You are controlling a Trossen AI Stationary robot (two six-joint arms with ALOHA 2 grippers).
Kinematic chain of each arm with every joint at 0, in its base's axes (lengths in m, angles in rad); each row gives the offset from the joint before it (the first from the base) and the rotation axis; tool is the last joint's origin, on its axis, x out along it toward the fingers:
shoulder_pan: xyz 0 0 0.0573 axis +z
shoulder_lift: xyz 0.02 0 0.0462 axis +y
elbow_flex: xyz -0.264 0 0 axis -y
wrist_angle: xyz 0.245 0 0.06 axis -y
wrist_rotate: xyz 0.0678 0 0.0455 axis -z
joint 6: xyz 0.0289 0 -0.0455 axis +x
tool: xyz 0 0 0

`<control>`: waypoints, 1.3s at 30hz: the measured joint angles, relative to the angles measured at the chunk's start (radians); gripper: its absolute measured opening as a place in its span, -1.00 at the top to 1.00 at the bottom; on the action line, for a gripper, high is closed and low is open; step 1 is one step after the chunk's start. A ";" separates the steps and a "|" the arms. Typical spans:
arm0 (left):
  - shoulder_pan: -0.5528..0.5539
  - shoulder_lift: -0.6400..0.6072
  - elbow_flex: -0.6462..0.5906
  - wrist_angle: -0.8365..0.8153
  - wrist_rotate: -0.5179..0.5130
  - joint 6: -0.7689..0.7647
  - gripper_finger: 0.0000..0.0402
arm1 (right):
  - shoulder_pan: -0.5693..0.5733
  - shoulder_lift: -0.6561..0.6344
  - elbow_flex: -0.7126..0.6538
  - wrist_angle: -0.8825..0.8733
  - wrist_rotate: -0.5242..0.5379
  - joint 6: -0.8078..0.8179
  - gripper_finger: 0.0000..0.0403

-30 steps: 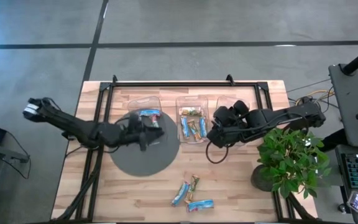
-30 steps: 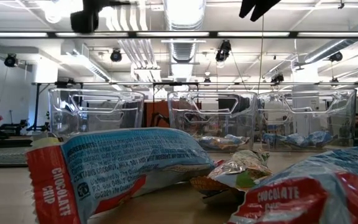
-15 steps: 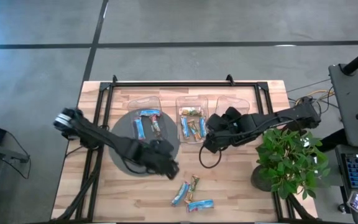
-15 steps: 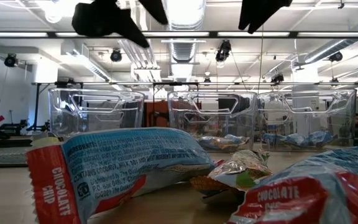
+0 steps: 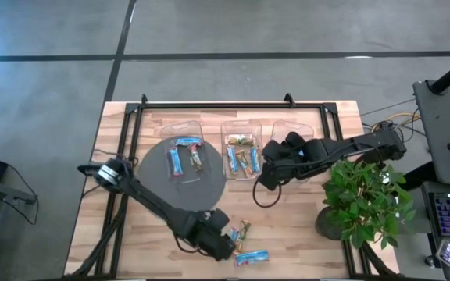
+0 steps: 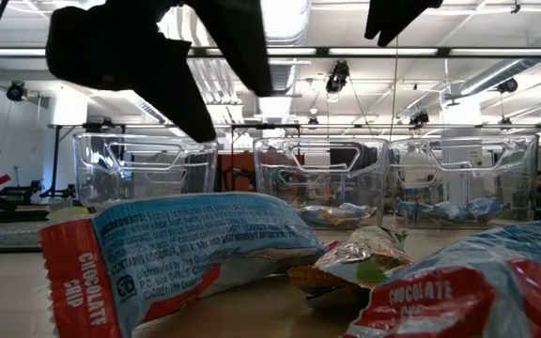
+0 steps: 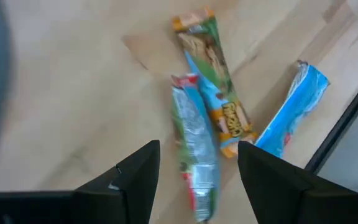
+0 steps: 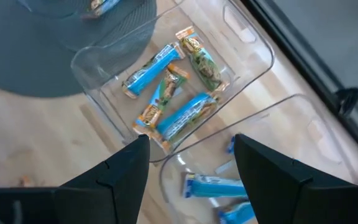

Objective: Pick and place Granola Bars by type
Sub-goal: Put the red granola bar into the left transparent bin

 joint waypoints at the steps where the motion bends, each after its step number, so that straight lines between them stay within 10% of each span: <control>1: -0.005 0.022 0.020 0.000 0.002 -0.018 0.01 | -0.003 0.000 0.000 0.001 0.000 -0.027 -0.11; 15: -0.029 0.248 0.284 -0.174 0.097 -0.101 0.01 | 0.001 -0.001 -0.002 -0.001 0.001 -0.184 -0.11; 25: -0.029 0.293 0.256 -0.211 0.146 -0.143 0.03 | 0.001 -0.002 -0.003 0.001 0.021 -0.228 -0.11; 39: 0.017 0.190 0.282 -0.286 0.006 -0.051 0.82 | 0.001 -0.029 -0.004 0.001 0.180 -0.194 -0.11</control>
